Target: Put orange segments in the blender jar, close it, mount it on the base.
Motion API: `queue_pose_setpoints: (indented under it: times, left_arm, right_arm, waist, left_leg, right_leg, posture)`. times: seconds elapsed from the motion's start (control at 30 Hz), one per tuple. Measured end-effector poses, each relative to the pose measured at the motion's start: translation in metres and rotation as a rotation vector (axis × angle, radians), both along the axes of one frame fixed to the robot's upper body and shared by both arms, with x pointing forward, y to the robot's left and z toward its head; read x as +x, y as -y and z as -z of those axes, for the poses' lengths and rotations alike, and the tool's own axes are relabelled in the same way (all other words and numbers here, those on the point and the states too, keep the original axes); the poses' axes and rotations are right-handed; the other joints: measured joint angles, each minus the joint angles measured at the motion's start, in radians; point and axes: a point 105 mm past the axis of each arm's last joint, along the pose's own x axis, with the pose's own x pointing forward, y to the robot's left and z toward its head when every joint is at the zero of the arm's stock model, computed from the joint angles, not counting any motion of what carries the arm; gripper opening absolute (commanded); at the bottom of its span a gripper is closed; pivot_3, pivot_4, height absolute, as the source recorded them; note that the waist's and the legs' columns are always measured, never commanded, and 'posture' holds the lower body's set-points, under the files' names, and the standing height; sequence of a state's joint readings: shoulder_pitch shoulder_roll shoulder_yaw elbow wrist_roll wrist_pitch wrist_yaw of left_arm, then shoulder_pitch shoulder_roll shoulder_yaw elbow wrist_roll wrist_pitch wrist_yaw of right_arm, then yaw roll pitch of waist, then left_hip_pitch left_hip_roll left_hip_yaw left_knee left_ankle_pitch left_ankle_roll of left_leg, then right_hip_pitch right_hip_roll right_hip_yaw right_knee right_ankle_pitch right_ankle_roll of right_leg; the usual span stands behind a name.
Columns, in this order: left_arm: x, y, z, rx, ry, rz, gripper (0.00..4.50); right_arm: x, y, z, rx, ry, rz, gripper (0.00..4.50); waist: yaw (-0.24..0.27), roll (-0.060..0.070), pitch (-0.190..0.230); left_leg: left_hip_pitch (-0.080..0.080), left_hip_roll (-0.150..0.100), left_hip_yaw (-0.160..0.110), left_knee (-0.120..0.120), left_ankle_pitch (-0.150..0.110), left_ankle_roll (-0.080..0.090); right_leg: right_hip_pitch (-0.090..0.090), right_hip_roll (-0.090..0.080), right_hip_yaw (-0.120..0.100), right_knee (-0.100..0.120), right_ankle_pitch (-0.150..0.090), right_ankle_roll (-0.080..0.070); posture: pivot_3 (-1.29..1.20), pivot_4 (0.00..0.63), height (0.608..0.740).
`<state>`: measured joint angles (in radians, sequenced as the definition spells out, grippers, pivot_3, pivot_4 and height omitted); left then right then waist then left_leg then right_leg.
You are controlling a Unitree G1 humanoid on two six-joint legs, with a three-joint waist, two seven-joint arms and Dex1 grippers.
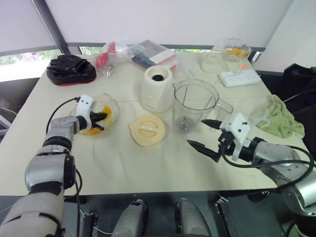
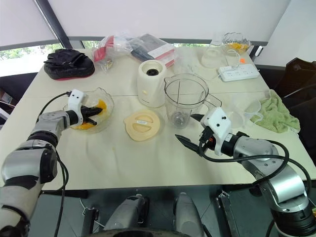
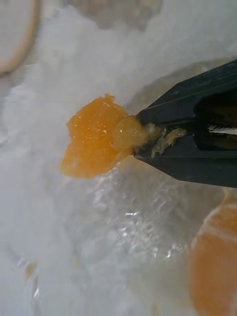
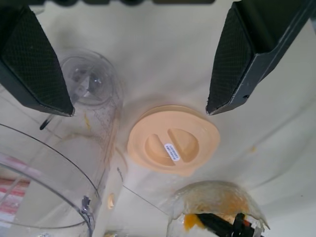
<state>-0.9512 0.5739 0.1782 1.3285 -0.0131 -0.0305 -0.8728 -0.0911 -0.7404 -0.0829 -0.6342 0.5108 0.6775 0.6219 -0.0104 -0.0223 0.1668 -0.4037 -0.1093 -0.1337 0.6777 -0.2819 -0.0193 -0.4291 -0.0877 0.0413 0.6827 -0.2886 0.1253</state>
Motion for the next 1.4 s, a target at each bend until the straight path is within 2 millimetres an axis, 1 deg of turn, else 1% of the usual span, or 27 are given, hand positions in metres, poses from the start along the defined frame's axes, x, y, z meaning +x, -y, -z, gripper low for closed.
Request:
queue_pose_setpoints:
  times: [0.13, 0.23, 0.37, 0.43, 0.57, 0.63, 0.7, 0.77, 0.83, 0.87, 0.97, 1.03, 1.1, 1.2, 1.27, 1.33, 1.4]
  left_arm:
    - [-0.001, -0.001, -0.016, -0.07, 0.056, 0.034, 0.02]
    - [-0.001, -0.002, -0.033, -0.098, 0.115, 0.066, 0.02]
    - [0.001, 0.001, -0.055, -0.139, 0.195, 0.104, 0.02]
    - [0.002, 0.006, -0.071, -0.157, 0.24, 0.136, 0.02]
    - [0.003, 0.019, -0.11, -0.175, 0.349, 0.204, 0.02]
    - [0.005, 0.032, -0.133, -0.192, 0.396, 0.25, 0.02]
    - [0.005, 0.055, -0.174, -0.202, 0.484, 0.34, 0.02]
    - [0.001, 0.074, -0.208, -0.185, 0.561, 0.422, 0.02]
    - [-0.002, 0.097, -0.23, -0.181, 0.604, 0.511, 0.02]
    - [-0.004, 0.11, -0.238, -0.176, 0.618, 0.56, 0.02]
    - [-0.006, 0.136, -0.242, -0.183, 0.606, 0.662, 0.02]
    - [-0.007, 0.164, -0.241, -0.188, 0.578, 0.755, 0.02]
    - [-0.011, 0.185, -0.242, -0.189, 0.566, 0.828, 0.02]
    - [-0.019, 0.225, -0.245, -0.161, 0.565, 0.939, 0.02]
    - [-0.022, 0.245, -0.24, -0.148, 0.553, 0.985, 0.02]
    - [-0.025, 0.264, -0.228, -0.116, 0.521, 1.025, 0.02]
    - [-0.025, 0.275, -0.215, -0.093, 0.485, 1.043, 0.02]
  right_arm:
    - [0.001, 0.001, 0.001, -0.002, -0.002, -0.001, 4.5]
    - [0.001, 0.0, 0.0, -0.003, 0.002, -0.008, 4.5]
    - [0.001, 0.0, 0.0, -0.003, -0.002, -0.016, 4.5]
    - [0.001, 0.001, 0.001, -0.003, -0.008, -0.017, 4.5]
    - [0.001, 0.001, 0.002, -0.003, -0.011, -0.019, 4.5]
    - [0.0, 0.002, 0.003, -0.003, -0.017, -0.015, 4.5]
    - [0.0, 0.003, 0.006, -0.006, -0.024, -0.009, 4.5]
    - [-0.001, 0.004, 0.007, -0.006, -0.025, -0.001, 4.5]
    - [-0.002, 0.005, 0.01, -0.002, -0.032, 0.016, 4.5]
    - [-0.003, 0.005, 0.011, 0.004, -0.034, 0.022, 4.5]
    - [-0.003, 0.007, 0.012, 0.004, -0.033, 0.046, 4.5]
    - [-0.004, 0.01, 0.016, 0.01, -0.038, 0.077, 4.5]
    - [-0.007, 0.01, 0.017, 0.02, -0.034, 0.093, 4.5]
    - [-0.013, 0.01, 0.017, 0.028, -0.023, 0.124, 4.5]
    - [-0.017, 0.011, 0.017, 0.033, -0.014, 0.146, 4.5]
    - [-0.021, 0.012, 0.017, 0.041, -0.008, 0.17, 4.5]
    - [-0.024, 0.013, 0.017, 0.044, -0.006, 0.191, 4.5]
  waist:
    - [-0.001, 0.0, 0.0]
    - [-0.002, 0.0, 0.0]
    - [0.0, 0.0, 0.0]
    - [0.0, 0.0, 0.0]
    - [-0.001, 0.0, 0.0]
    - [0.002, 0.0, 0.0]
    - [0.006, -0.001, 0.001]
    - [0.002, -0.001, 0.001]
    - [0.003, -0.001, 0.0]
    - [0.002, -0.001, 0.0]
    - [-0.003, -0.001, 0.0]
    - [-0.002, -0.001, 0.001]
    - [0.0, -0.001, 0.001]
    - [0.002, -0.001, 0.001]
    - [0.001, -0.001, 0.001]
    - [-0.001, -0.001, 0.001]
    - [-0.006, -0.001, 0.001]
  left_leg:
    - [0.0, 0.0, 0.0, 0.0, 0.0, 0.0]
    - [0.0, 0.0, 0.0, 0.0, 0.0, 0.0]
    - [-0.001, 0.0, -0.001, 0.001, 0.0, 0.0]
    - [-0.001, 0.0, -0.001, 0.001, 0.0, 0.0]
    - [-0.001, 0.0, -0.001, 0.001, 0.0, 0.0]
    - [-0.002, 0.0, -0.002, 0.002, 0.0, 0.0]
    - [-0.004, 0.0, -0.004, 0.005, 0.0, 0.0]
    - [-0.004, -0.001, -0.003, 0.005, 0.0, 0.0]
    - [-0.004, -0.001, -0.003, 0.004, 0.0, 0.0]
    - [-0.004, -0.001, -0.003, 0.004, 0.0, 0.0]
    - [-0.004, -0.001, -0.003, 0.004, 0.0, 0.0]
    - [-0.004, -0.001, -0.003, 0.004, 0.0, 0.0]
    - [-0.004, -0.001, -0.003, 0.004, 0.0, 0.0]
    - [-0.004, -0.002, -0.003, 0.004, 0.0, 0.001]
    - [-0.004, -0.002, -0.003, 0.004, 0.0, 0.001]
    - [-0.004, -0.002, -0.003, 0.004, 0.0, 0.001]
    - [-0.004, -0.001, -0.002, 0.004, 0.0, 0.001]
  right_leg:
    - [0.0, 0.0, 0.0, 0.0, 0.0, 0.0]
    - [0.0, 0.0, 0.0, 0.0, 0.0, 0.0]
    - [0.0, 0.0, 0.0, 0.0, 0.0, 0.0]
    - [0.0, 0.0, 0.0, 0.0, 0.0, 0.0]
    - [0.0, 0.0, 0.0, 0.0, 0.0, 0.0]
    - [0.0, 0.0, -0.001, 0.0, 0.0, 0.0]
    - [-0.001, 0.0, -0.003, 0.0, 0.0, 0.0]
    - [0.0, 0.0, -0.003, 0.0, 0.0, 0.0]
    - [0.0, 0.0, -0.003, 0.0, 0.0, 0.0]
    - [0.0, 0.0, -0.003, 0.0, 0.0, 0.0]
    - [0.0, 0.0, -0.003, 0.0, 0.0, 0.0]
    - [0.0, 0.001, -0.004, 0.0, 0.0, 0.0]
    - [0.0, 0.0, -0.004, 0.0, 0.0, 0.0]
    - [0.0, 0.0, -0.003, 0.0, 0.0, 0.001]
    - [0.0, 0.0, -0.003, 0.0, 0.0, 0.001]
    - [0.0, 0.0, -0.003, 0.0, 0.0, 0.001]
    - [0.0, 0.001, -0.003, 0.0, 0.0, 0.001]
  posture:
    - [0.0, 0.15, 0.74]
    - [0.0, 0.15, 0.74]
    - [0.0, 0.15, 0.74]
    - [0.0, 0.15, 0.74]
    - [0.0, 0.15, 0.74]
    - [0.0, 0.15, 0.74]
    - [0.0, 0.15, 0.74]
    - [0.0, 0.15, 0.74]
    - [0.0, 0.15, 0.74]
    - [0.0, 0.15, 0.74]
    - [0.0, 0.15, 0.74]
    - [0.0, 0.15, 0.74]
    - [0.0, 0.15, 0.74]
    - [0.0, 0.15, 0.74]
    - [0.0, 0.15, 0.74]
    - [0.0, 0.15, 0.74]
    - [0.0, 0.15, 0.74]
